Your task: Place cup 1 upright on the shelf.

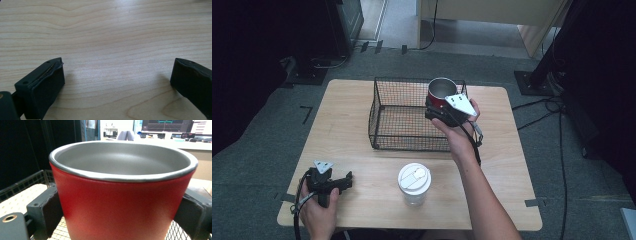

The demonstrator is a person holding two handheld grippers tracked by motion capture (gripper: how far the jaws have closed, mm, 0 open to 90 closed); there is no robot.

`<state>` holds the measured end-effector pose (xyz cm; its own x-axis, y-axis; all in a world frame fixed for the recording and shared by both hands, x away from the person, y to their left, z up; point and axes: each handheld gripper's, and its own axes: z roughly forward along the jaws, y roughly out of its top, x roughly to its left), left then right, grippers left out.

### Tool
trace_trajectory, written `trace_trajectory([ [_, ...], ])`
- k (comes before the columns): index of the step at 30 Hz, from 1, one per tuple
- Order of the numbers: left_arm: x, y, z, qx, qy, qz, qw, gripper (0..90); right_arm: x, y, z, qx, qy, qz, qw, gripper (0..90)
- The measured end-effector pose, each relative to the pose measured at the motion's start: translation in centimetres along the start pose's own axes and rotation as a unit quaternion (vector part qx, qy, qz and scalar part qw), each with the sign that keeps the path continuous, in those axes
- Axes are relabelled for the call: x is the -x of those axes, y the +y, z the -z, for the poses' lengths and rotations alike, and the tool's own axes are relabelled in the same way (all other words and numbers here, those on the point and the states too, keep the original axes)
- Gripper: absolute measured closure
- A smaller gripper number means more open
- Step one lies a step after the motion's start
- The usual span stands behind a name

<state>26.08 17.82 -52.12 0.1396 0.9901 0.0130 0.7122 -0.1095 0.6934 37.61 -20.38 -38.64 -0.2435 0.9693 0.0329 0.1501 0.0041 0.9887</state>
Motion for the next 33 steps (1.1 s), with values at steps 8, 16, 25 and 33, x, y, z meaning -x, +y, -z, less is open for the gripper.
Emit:
trace_trajectory([
  [8, 0.0, 0.0, 0.0, 0.000, 0.000, 0.000, 1.0000, 0.0, 0.1, -0.9, -1.9, -0.015, -0.008, -0.006, 0.9998, 7.5],
  [16, 0.0, 0.0, 0.0, 0.000, 0.000, 0.000, 1.0000, 0.0, 0.0, -1.8, -4.3, -0.022, -0.020, -0.003, 0.9995, 7.5],
  [25, 0.0, 0.0, 0.0, 0.000, 0.000, 0.000, 1.0000, 0.0, 0.1, -3.3, -6.5, -0.041, -0.021, -0.023, 0.9987, 7.5],
  [33, 0.0, 0.0, 0.0, 0.000, 0.000, 0.000, 1.0000, 0.0, 0.2, -5.0, -8.0, -0.077, -0.036, -0.035, 0.9958, 7.4],
])
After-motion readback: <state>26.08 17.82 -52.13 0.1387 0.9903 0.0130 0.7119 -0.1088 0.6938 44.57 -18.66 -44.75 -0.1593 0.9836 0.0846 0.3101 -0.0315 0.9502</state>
